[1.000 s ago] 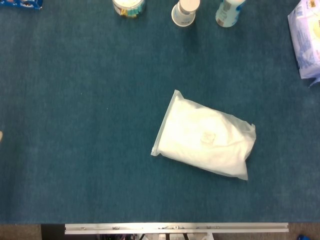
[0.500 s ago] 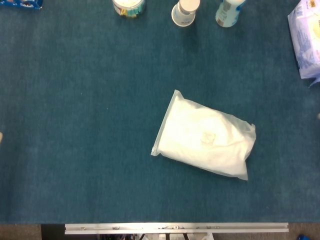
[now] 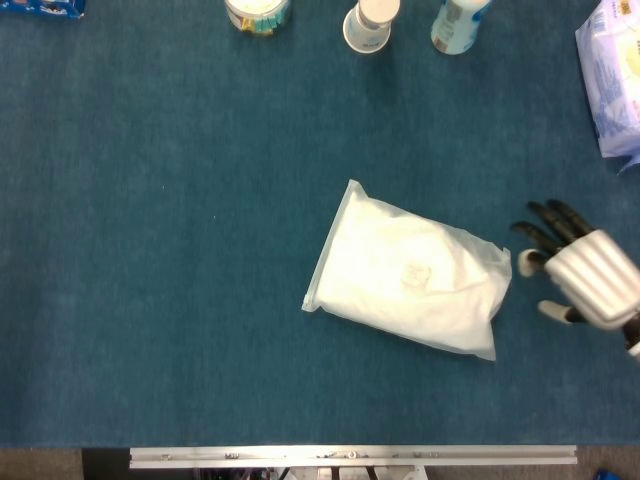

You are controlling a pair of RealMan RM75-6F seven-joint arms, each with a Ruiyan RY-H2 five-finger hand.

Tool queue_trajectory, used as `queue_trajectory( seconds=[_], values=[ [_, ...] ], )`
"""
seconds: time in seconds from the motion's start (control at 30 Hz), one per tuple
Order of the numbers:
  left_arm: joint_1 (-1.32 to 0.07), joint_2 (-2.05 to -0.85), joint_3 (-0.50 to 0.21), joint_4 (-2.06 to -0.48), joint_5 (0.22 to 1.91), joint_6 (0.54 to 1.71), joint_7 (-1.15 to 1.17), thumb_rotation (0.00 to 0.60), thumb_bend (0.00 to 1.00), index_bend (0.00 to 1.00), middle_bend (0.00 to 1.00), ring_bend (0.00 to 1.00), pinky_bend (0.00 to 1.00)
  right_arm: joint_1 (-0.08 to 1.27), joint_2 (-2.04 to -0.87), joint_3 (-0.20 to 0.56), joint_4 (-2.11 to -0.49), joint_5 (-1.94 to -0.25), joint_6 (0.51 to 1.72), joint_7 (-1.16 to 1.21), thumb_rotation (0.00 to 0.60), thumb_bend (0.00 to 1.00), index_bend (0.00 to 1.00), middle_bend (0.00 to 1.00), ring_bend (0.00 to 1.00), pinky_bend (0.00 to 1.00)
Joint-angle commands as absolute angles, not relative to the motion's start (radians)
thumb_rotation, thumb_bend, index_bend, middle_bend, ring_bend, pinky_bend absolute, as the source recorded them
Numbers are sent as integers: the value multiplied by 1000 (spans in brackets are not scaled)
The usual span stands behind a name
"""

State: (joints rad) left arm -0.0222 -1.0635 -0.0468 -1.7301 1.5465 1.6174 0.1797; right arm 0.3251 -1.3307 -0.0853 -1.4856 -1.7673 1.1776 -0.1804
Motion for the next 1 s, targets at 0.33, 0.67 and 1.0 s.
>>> queue_trajectory(
  seconds=[0.33, 0.67, 1.0],
  values=[
    [-19, -1059, -48, -1734, 1542, 1616, 185, 600, 184, 445, 433, 377, 507, 362, -1435, -104, -1375, -1811, 1196, -100, 600, 0, 433, 166, 0, 58],
    [-18, -1058, -49, -1735, 1545, 1616, 183, 600, 183, 444, 433, 376, 507, 372, -1449, -121, -1353, -1785, 1158, -127, 600, 0, 432, 149, 0, 37],
    [-19, -1058, -50, -1735, 1545, 1613, 182, 600, 184, 444, 434, 376, 507, 377, -1460, -125, -1346, -1799, 1194, -112, 600, 0, 454, 147, 0, 35]
  ],
)
